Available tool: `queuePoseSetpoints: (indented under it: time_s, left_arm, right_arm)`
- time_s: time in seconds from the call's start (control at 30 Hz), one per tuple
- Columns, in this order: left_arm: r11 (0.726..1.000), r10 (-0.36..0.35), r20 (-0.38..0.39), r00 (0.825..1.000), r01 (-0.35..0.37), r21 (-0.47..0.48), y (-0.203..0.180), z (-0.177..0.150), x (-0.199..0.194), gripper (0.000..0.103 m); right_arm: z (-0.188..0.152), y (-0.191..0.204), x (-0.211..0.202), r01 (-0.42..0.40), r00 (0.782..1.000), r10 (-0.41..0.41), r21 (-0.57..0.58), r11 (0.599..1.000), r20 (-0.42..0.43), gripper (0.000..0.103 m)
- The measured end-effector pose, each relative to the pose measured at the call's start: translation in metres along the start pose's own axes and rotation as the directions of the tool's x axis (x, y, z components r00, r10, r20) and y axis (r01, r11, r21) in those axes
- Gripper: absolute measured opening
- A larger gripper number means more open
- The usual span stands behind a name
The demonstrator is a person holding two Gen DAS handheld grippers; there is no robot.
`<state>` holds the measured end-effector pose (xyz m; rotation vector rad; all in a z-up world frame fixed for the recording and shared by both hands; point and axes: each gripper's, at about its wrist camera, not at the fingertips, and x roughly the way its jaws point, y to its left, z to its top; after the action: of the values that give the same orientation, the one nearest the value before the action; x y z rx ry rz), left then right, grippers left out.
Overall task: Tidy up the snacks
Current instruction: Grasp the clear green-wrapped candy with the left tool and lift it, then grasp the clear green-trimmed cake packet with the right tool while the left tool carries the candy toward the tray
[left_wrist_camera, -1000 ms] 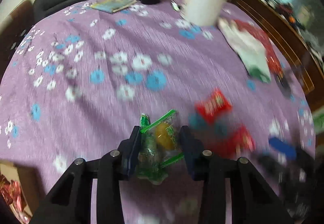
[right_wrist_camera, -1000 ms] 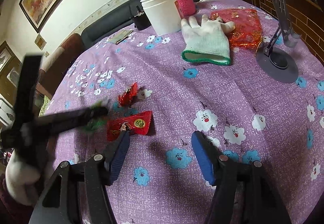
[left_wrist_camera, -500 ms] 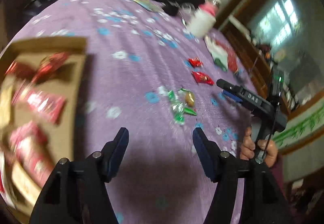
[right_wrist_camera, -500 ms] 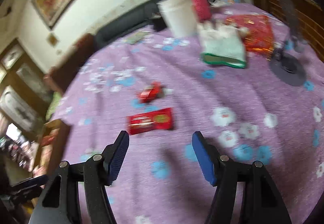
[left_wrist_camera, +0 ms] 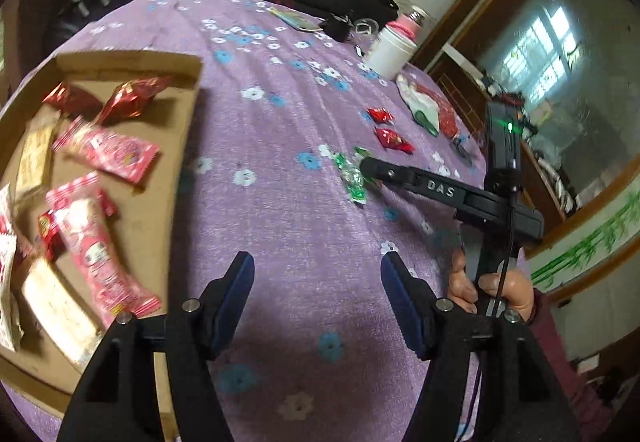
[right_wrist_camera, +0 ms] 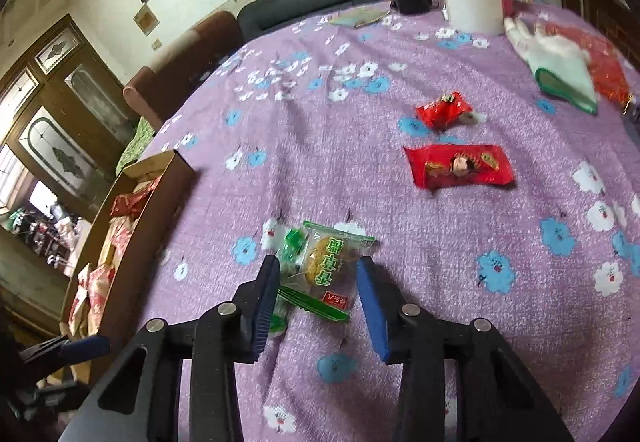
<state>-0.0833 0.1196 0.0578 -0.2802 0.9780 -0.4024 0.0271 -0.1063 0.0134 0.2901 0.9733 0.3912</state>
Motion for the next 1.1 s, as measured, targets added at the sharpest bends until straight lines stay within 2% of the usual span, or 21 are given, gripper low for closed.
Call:
queuePoseSetpoints:
  time_s: [0.1, 0.17, 0.37, 0.47, 0.5, 0.53, 0.6, 0.63, 0.67, 0.73, 0.77, 0.83, 1.0, 1.03, 1.07, 1.1]
  left_arm:
    - [1.000, 0.008, -0.013, 1.000, -0.008, 0.015, -0.006, 0.004, 0.011, 0.065]
    - [0.999, 0.021, -0.020, 1.000, -0.021, 0.028, -0.014, 0.010, 0.021, 0.065]
    - [0.979, 0.102, -0.013, 0.995, -0.098, 0.179, -0.051, 0.034, 0.071, 0.065]
    - [0.961, 0.126, -0.012, 0.992, -0.119, 0.250, -0.068, 0.045, 0.097, 0.064]
    - [0.955, 0.132, -0.010, 0.991, -0.125, 0.270, -0.073, 0.048, 0.105, 0.063]
    - [0.946, 0.142, -0.009, 0.990, -0.133, 0.295, -0.078, 0.051, 0.114, 0.061]
    - [0.937, 0.155, -0.017, 0.988, -0.141, 0.318, -0.082, 0.054, 0.127, 0.046]
    - [0.938, 0.159, -0.026, 0.987, -0.143, 0.315, -0.081, 0.056, 0.133, 0.041]
    - [0.944, 0.155, -0.039, 0.987, -0.136, 0.302, -0.078, 0.057, 0.137, 0.029]
    - [0.954, 0.140, -0.037, 0.989, -0.125, 0.272, -0.072, 0.062, 0.138, 0.022]
    - [0.958, 0.132, -0.039, 0.991, -0.117, 0.260, -0.069, 0.064, 0.137, 0.021]
    - [0.962, 0.129, -0.036, 0.991, -0.117, 0.247, -0.065, 0.065, 0.134, 0.021]
    - [0.966, 0.113, -0.022, 0.993, -0.104, 0.238, -0.062, 0.061, 0.124, 0.021]
    - [0.968, 0.104, -0.016, 0.994, -0.098, 0.230, -0.061, 0.060, 0.120, 0.021]
    - [0.970, 0.098, -0.012, 0.995, -0.093, 0.223, -0.061, 0.060, 0.117, 0.021]
    - [0.974, 0.086, -0.005, 0.996, -0.083, 0.211, -0.060, 0.060, 0.111, 0.021]
  right_arm:
    - [0.001, -0.013, -0.009, 0.006, 0.999, -0.008, 0.054, 0.998, 0.038, 0.030]
    - [0.004, -0.022, -0.018, 0.030, 0.997, -0.036, 0.087, 0.996, 0.064, 0.027]
    - [0.008, -0.044, -0.026, 0.043, 0.996, -0.052, 0.123, 0.991, 0.067, 0.026]
    - [0.010, -0.046, -0.021, 0.105, 0.993, -0.109, 0.098, 0.990, 0.044, 0.026]
    - [0.011, -0.048, -0.019, 0.100, 0.994, -0.104, 0.101, 0.990, 0.036, 0.026]
    - [0.011, -0.049, -0.018, 0.090, 0.995, -0.094, 0.106, 0.990, 0.032, 0.026]
    - [0.013, -0.053, -0.020, 0.071, 0.997, -0.074, 0.110, 0.991, 0.029, 0.026]
    - [0.014, -0.054, -0.020, 0.062, 0.997, -0.066, 0.113, 0.992, 0.029, 0.027]
    - [0.014, -0.056, -0.020, 0.056, 0.998, -0.059, 0.117, 0.992, 0.029, 0.028]
    - [0.015, -0.060, -0.018, 0.022, 0.999, -0.026, 0.143, 0.990, 0.032, 0.033]
    - [0.016, -0.062, -0.017, -0.008, 0.999, 0.002, 0.152, 0.988, 0.041, 0.041]
    - [0.018, -0.061, -0.017, -0.026, 0.998, 0.018, 0.149, 0.988, 0.055, 0.050]
    - [0.017, -0.048, -0.010, 0.005, 0.997, -0.012, 0.089, 0.996, 0.075, 0.050]
    - [0.017, -0.045, -0.009, 0.026, 0.996, -0.032, 0.075, 0.997, 0.080, 0.040]
    - [0.016, -0.041, -0.009, 0.058, 0.995, -0.063, 0.059, 0.997, 0.081, 0.018]
    - [0.016, -0.040, -0.007, 0.059, 0.995, -0.063, 0.052, 0.997, 0.073, 0.014]
